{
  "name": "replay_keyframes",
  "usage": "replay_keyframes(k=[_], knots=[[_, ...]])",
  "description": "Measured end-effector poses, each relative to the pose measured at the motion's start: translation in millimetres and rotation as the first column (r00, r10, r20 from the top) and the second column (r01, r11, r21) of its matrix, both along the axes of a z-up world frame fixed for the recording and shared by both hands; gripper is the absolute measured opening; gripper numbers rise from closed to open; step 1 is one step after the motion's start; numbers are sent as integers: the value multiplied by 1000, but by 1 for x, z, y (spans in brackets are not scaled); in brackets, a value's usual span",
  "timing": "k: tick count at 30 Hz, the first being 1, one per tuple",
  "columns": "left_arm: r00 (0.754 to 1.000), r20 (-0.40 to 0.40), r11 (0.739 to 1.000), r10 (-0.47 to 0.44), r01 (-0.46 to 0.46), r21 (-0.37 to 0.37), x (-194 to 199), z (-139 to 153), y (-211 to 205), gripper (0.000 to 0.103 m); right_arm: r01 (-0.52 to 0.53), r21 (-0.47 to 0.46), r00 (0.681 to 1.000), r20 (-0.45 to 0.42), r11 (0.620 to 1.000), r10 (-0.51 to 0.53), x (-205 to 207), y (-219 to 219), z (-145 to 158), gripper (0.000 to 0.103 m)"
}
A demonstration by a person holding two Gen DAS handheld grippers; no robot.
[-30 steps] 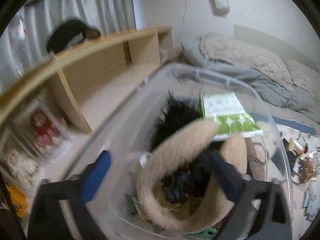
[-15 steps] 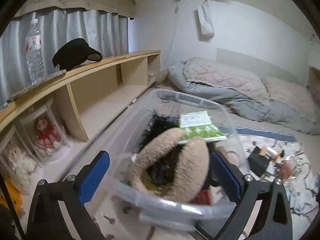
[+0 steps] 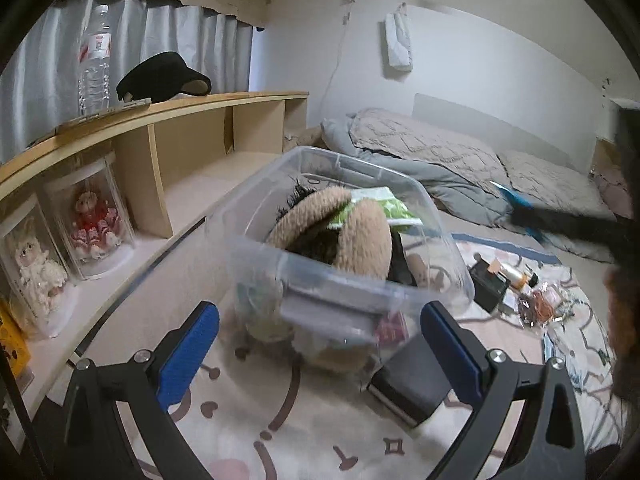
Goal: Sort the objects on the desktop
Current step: 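Release the earmuff into the bin by opening the left tool, then move the right tool over the bin and open it to drop the blue packet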
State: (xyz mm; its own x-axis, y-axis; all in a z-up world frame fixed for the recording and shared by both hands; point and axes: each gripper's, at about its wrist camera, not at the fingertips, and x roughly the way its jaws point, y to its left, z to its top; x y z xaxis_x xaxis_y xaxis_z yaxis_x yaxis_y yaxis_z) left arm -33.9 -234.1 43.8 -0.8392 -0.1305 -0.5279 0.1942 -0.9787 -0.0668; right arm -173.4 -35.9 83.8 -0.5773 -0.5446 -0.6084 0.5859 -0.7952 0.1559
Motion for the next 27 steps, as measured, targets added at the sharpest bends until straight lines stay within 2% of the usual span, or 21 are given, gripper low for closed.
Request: replay_keyframes(k=[7,11,16,20,27], knots=[[999,41,1000,-19,19,-18,10,-22,1,102,-23,-2,997,76,1000,23,-32,-35,-12,55],[999,44,1000,-23,24,-4,14,-28,0,102,-77,-61,991,108,995,83,-31,-55,-10,55],[998,42,999,-39,38,29,17,-32,-1,102,-152,-56,979,130,987,158,-26,-96,-7,55],[998,49,999,-44,42,34,19,-34,-1,102,-151,12,981,126,989,148,-32,-111,-8,55],[997,47,997,-62,60,42,24,-34,-8,102,-159,186,986,73,970,148,-59,-86,-17,55]])
